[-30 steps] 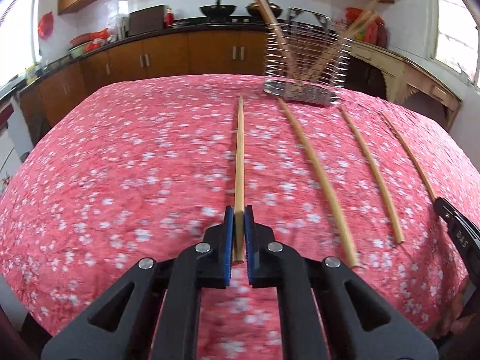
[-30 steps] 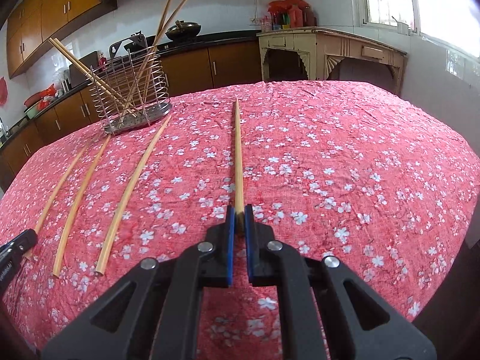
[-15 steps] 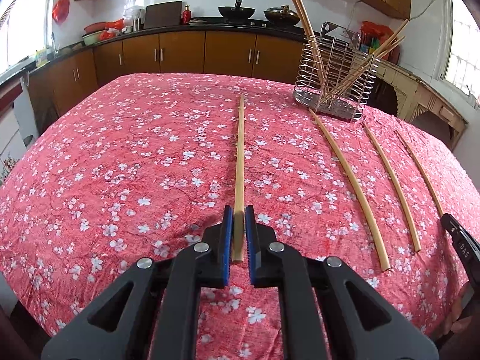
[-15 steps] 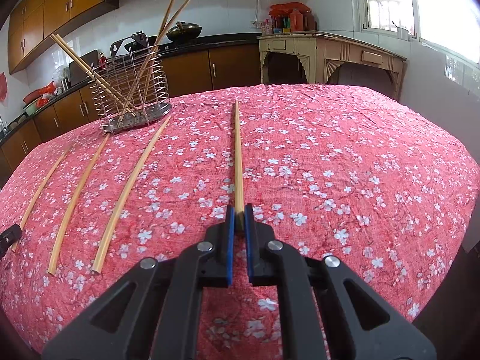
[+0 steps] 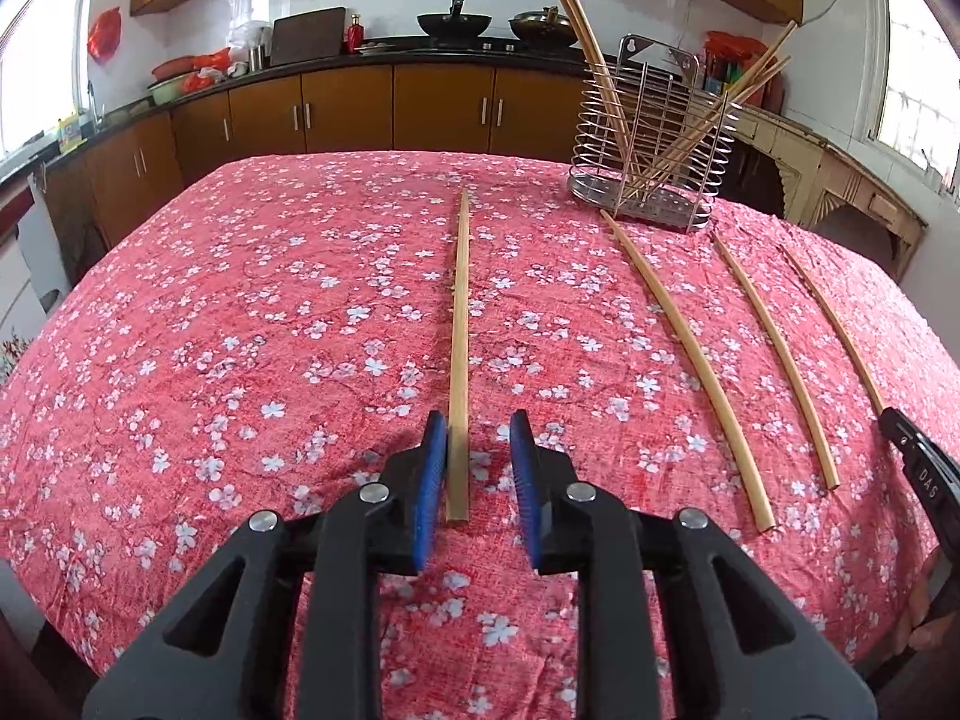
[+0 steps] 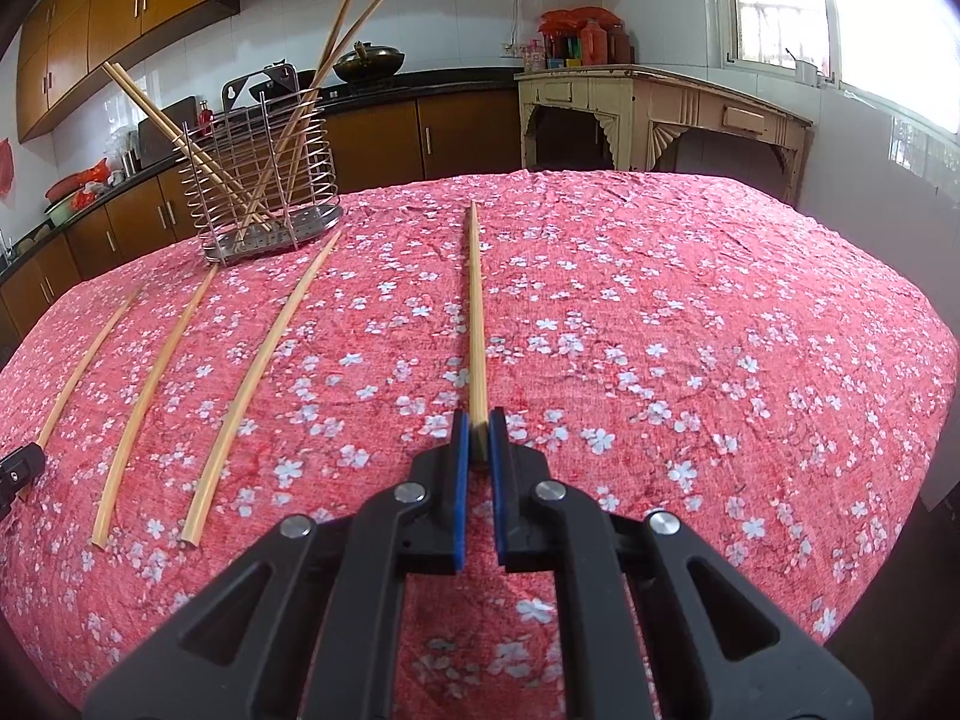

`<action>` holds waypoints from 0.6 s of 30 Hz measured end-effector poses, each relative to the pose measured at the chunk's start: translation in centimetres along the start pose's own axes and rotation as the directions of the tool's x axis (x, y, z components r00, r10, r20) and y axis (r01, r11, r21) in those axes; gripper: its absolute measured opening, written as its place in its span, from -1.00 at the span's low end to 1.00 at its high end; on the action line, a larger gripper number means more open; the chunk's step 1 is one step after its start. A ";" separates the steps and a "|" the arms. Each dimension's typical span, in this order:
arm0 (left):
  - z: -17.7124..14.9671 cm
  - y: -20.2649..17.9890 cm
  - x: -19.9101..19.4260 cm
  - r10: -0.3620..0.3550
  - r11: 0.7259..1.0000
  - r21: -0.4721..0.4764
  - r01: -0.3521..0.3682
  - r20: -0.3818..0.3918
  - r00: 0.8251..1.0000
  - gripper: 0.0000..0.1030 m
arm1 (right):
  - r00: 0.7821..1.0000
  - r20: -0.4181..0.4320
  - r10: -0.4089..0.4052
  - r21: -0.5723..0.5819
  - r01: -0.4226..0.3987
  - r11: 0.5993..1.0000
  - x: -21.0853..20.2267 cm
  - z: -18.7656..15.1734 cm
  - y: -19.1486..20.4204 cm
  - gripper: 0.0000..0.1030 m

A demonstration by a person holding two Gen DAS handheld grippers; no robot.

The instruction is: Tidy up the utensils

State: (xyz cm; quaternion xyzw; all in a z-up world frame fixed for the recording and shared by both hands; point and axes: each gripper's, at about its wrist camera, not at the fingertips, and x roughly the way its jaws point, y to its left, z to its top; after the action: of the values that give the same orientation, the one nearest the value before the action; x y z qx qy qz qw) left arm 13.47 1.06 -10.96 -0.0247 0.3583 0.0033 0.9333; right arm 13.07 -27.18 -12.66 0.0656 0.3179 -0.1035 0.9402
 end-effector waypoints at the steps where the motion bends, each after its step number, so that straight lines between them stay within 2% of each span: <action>1: 0.0 -0.1 0.0 0.014 1.000 0.004 -0.014 0.000 1.000 -0.63 | 1.000 0.001 -0.001 -0.002 0.001 1.000 0.0 0.0 0.0 -0.85; 5: 0.0 0.1 0.1 0.040 0.999 -0.002 -0.040 0.000 0.999 -0.85 | 1.000 0.000 -0.001 -0.003 0.001 1.000 0.0 0.0 0.0 -0.85; 12: 0.1 0.0 0.3 0.056 0.998 0.004 -0.056 -0.001 0.998 -0.86 | 1.000 -0.002 -0.006 -0.009 0.006 1.000 0.0 0.0 0.0 -0.85; 18: 0.5 0.2 0.3 0.028 1.000 -0.006 -0.028 -0.033 0.999 -0.87 | 1.000 -0.028 0.014 0.009 -0.013 1.000 -0.1 0.6 -0.2 -0.85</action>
State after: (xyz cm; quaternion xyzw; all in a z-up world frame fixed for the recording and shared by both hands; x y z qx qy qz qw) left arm 14.02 1.33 -10.80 -0.0228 0.3738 0.0172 0.9271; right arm 13.27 -27.51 -12.19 0.0732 0.3303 -0.0976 0.9360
